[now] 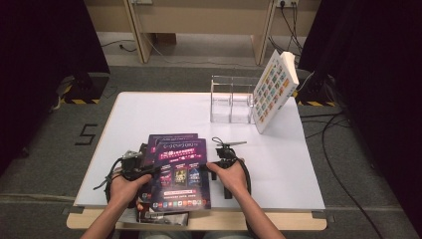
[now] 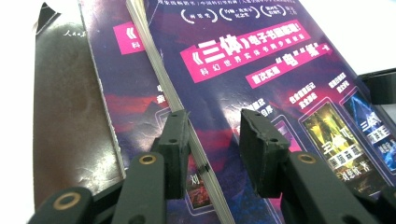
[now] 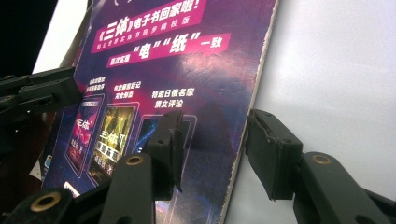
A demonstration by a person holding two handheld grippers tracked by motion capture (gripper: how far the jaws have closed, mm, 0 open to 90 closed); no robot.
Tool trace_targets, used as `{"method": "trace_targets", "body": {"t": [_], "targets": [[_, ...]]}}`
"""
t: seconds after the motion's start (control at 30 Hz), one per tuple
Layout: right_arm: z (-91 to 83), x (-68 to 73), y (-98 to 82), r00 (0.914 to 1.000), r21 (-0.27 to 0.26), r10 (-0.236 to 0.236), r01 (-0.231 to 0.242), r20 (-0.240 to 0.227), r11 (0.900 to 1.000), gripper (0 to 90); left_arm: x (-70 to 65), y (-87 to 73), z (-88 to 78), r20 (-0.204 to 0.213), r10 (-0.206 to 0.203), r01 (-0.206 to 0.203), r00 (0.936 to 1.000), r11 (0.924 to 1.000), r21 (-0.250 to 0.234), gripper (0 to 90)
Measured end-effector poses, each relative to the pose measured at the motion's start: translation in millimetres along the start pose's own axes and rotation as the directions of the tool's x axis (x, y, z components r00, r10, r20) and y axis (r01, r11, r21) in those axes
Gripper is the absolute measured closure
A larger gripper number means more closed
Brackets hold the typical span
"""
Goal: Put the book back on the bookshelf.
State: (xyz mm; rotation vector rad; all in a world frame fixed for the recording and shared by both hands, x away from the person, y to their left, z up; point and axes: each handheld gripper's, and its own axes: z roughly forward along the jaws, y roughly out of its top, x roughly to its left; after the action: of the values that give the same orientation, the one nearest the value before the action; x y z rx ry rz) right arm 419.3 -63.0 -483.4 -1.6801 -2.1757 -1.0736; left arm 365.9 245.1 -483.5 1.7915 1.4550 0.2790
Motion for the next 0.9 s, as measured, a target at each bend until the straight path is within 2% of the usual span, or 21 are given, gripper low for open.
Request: {"method": "trace_targets", "body": {"t": [0.13, 0.2, 0.33, 0.4, 0.47, 0.57, 0.7, 0.9], "targets": [[-0.8, -0.5, -1.4, 0.9999, -0.003, 0.011, -0.011, -0.007, 1.000, 57.1, 2.9, -1.6, -0.4, 0.017, -0.017, 0.017, 0.9997, 0.9998, -0.012, 62.8], [-2.2, -1.7, -2.4, 0.9990, 0.009, 0.039, -0.038, -0.023, 0.999, 57.0, 2.0, -1.3, -0.2, 0.012, -0.019, 0.020, 0.9997, 0.9998, -0.011, 62.5], [-2.9, -7.5, -4.4, 0.9930, 0.000, 0.098, -0.098, -0.066, 0.995, 59.9, 1.1, -0.8, -0.2, 0.006, -0.024, 0.024, 0.9997, 0.9997, -0.008, 61.9], [-4.2, -7.2, -5.6, 0.9928, 0.019, 0.096, -0.095, -0.071, 0.995, 61.3, 1.3, -0.8, -0.4, -0.007, -0.011, 0.011, 0.9999, 0.9999, -0.012, 61.8], [-4.5, -7.7, -7.5, 0.9886, 0.046, 0.112, -0.108, -0.100, 0.993, 61.4, 2.1, -0.6, -0.9, -0.013, -0.015, 0.014, 0.9998, 0.9998, -0.010, 61.5], [-5.0, -9.4, -8.6, 0.9838, 0.052, 0.133, -0.128, -0.120, 0.990, 61.2, 1.1, -0.7, -0.8, -0.020, -0.007, 0.007, 0.9998, 0.9999, -0.012, 61.6], [-4.4, -9.0, -8.8, 0.9843, 0.051, 0.125, -0.120, -0.124, 0.992, 58.6, 2.7, -0.4, -1.0, -0.009, -0.017, 0.017, 0.9998, 0.9998, -0.009, 61.6], [-3.9, -0.8, -11.1, 0.9978, 0.026, 0.029, -0.028, -0.059, 0.999, 57.8, 5.8, -1.0, -2.5, 0.016, -0.047, 0.048, 0.9987, 0.9988, -0.013, 60.7]]}}
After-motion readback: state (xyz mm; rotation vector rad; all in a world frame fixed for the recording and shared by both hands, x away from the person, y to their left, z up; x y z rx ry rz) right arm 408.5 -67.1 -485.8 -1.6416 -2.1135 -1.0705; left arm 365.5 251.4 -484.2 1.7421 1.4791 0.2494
